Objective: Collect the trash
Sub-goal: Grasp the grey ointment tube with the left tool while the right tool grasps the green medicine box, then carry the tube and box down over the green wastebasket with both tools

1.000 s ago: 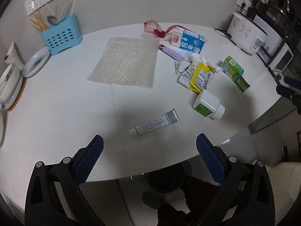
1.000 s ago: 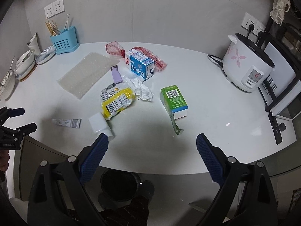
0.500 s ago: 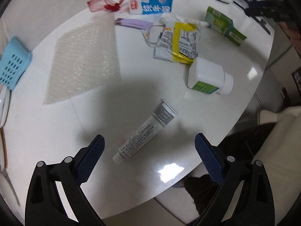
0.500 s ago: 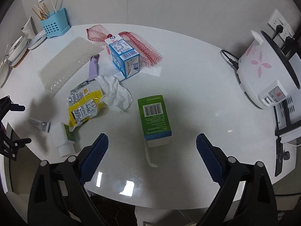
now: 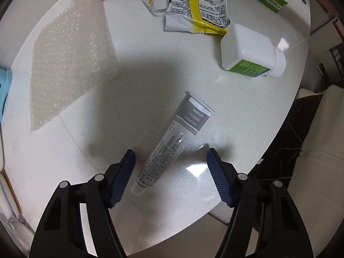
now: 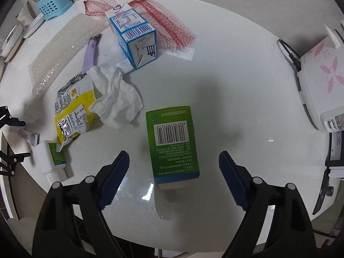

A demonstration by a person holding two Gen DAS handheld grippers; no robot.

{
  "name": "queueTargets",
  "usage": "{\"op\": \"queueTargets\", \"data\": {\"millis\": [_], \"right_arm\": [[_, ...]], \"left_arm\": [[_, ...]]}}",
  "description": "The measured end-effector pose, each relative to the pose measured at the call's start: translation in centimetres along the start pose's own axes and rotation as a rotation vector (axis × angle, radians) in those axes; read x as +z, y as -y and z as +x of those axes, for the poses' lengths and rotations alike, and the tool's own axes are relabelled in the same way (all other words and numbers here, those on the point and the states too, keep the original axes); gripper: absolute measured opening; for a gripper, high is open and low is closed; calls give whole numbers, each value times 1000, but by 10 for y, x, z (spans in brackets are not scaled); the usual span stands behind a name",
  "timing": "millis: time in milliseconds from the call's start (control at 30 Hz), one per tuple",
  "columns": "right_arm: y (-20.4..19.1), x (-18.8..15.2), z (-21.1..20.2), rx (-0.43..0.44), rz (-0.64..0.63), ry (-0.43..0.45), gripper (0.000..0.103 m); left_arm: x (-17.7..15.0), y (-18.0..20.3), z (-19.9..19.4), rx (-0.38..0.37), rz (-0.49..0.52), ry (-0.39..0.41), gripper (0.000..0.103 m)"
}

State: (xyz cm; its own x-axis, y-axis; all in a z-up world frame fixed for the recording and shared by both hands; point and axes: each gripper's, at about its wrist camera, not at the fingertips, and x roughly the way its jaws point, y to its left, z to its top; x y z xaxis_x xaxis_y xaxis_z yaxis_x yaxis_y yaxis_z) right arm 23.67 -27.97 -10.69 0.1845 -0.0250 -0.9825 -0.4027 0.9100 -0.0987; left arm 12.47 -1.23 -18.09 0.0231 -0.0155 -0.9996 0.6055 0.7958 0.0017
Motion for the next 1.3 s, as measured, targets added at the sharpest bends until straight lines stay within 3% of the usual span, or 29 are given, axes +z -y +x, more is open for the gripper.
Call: {"op": "queueTargets", "data": {"millis": [100,233,300,533,767,1067,1300], "right_arm": [[2,4,7,11,6,-27,72],[3,8,14,22,15,-60,67],[4,9,18,21,21,-71,65],[7,12,31,18,42,-99,57],[18,11,41,13,75,-107,47],[14,-9,18,41,163,-31,47],[1,-38,-18,99,229,116,47]], "left_arm": [[4,0,-1,-3,6,-22,54],[11,4,-3,6,24,-58,28],[12,5,-3,12,15,-71,21],[15,0,-5,16,-128,-74,20],[1,-21,-5,51,-356,-49,20],[-21,-22,-41,102,-599,92,20],[-35,-9,-92,152,-731,257,20]]}}
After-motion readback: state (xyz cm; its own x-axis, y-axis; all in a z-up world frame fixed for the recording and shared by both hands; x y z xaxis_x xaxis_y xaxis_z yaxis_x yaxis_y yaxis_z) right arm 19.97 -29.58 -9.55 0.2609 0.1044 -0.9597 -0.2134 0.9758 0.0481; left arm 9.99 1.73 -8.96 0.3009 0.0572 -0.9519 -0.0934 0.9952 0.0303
